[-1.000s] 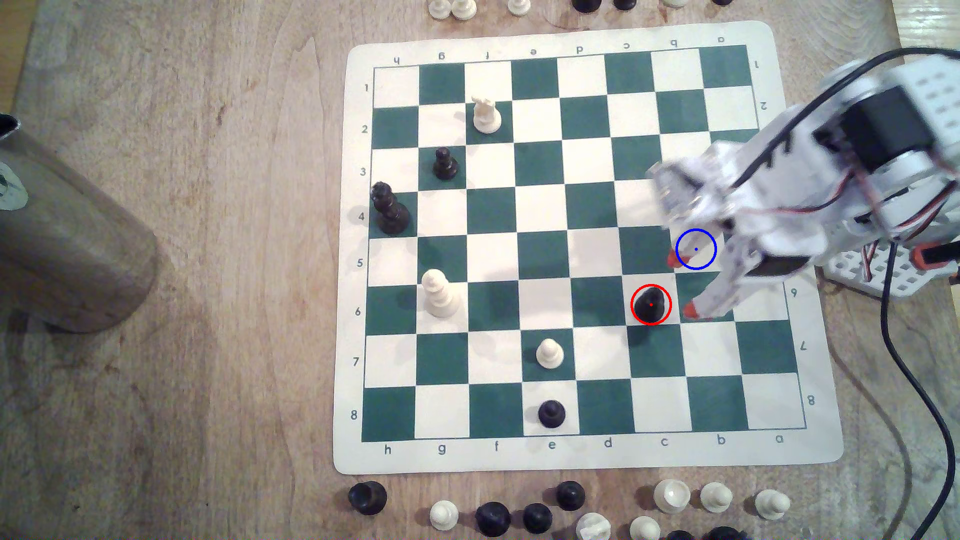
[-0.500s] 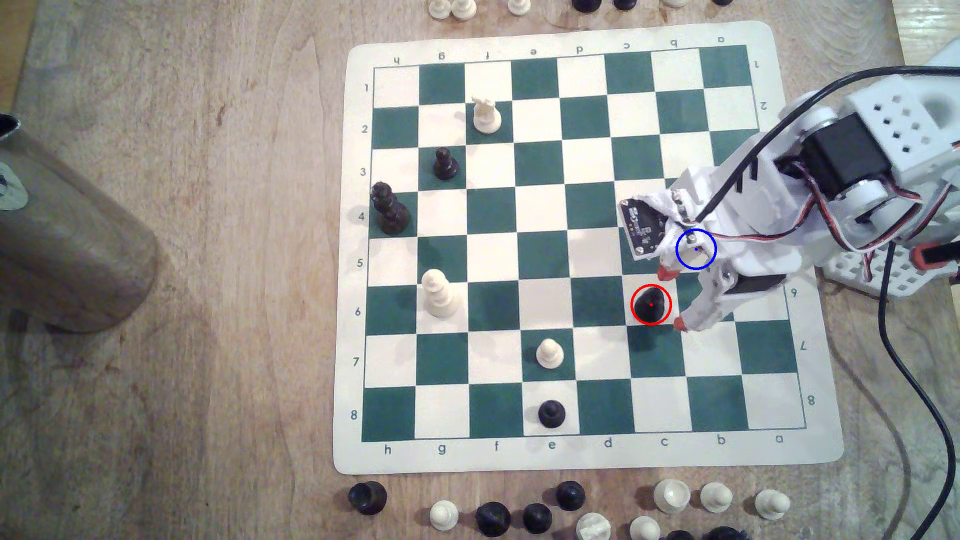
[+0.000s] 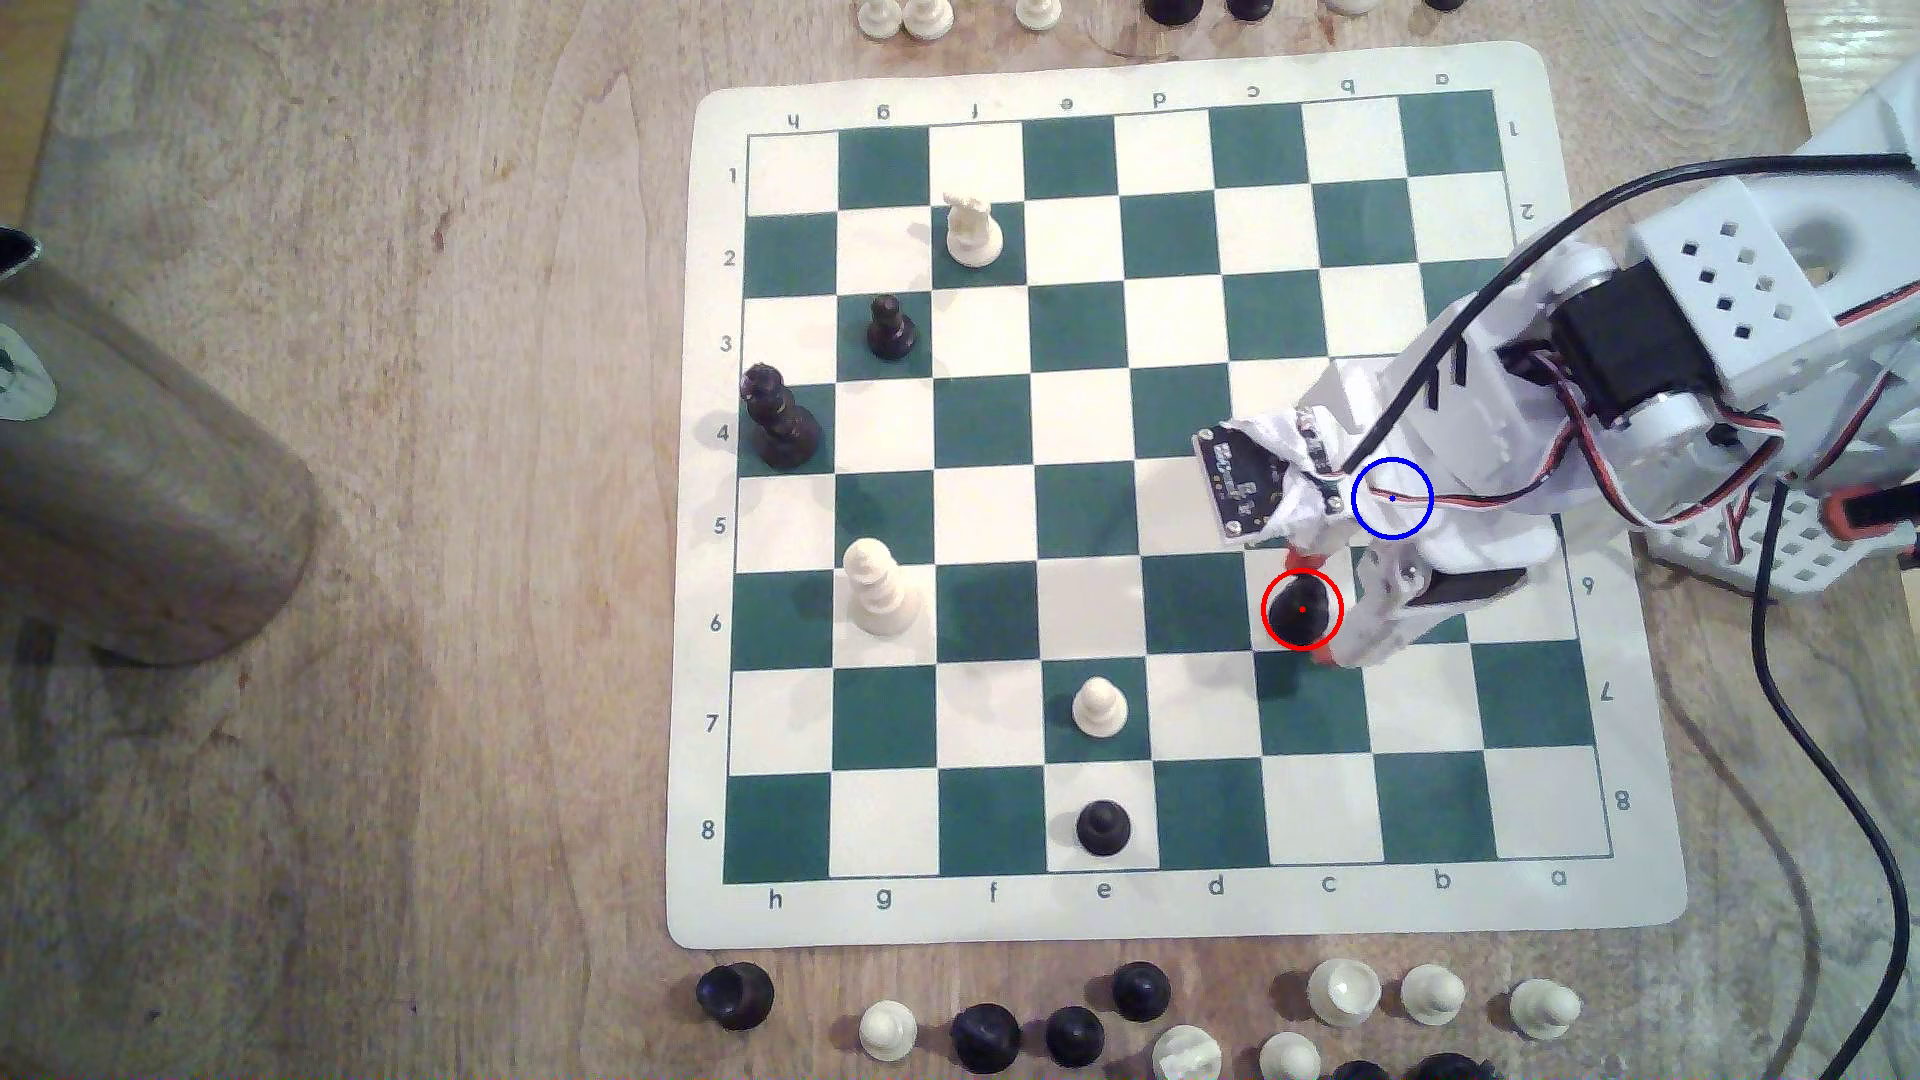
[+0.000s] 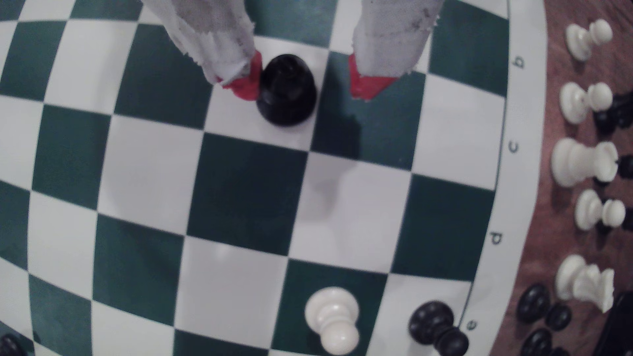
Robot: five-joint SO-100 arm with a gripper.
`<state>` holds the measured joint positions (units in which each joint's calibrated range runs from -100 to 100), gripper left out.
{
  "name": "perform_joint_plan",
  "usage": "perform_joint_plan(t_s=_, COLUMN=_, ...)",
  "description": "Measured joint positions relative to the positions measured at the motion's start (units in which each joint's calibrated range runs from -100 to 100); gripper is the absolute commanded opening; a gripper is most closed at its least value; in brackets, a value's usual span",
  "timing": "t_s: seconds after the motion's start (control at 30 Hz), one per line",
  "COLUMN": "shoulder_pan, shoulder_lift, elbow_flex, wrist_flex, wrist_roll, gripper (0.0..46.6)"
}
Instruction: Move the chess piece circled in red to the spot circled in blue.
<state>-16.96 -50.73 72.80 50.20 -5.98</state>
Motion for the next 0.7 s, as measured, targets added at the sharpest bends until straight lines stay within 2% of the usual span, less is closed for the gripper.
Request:
perform_joint_plan(t_s=0.27, shoulder_pan=0.0, shoulder_lift=1.6, elbow_flex=0.0, wrist_flex=-1.2, wrist_roll=0.4, gripper=6.5)
perform_joint_plan(t_s=0.37, shoulder_pan=0.0, shoulder_lift=1.6, elbow_flex=0.0, wrist_flex=-1.2, wrist_roll=0.4, gripper=0.8)
perform_joint_plan(t_s=0.7, shoulder_pan=0.0, shoulder_lift=0.8, elbow_flex=0.0, wrist_flex=0.1, wrist_roll=0.9, gripper=0.3)
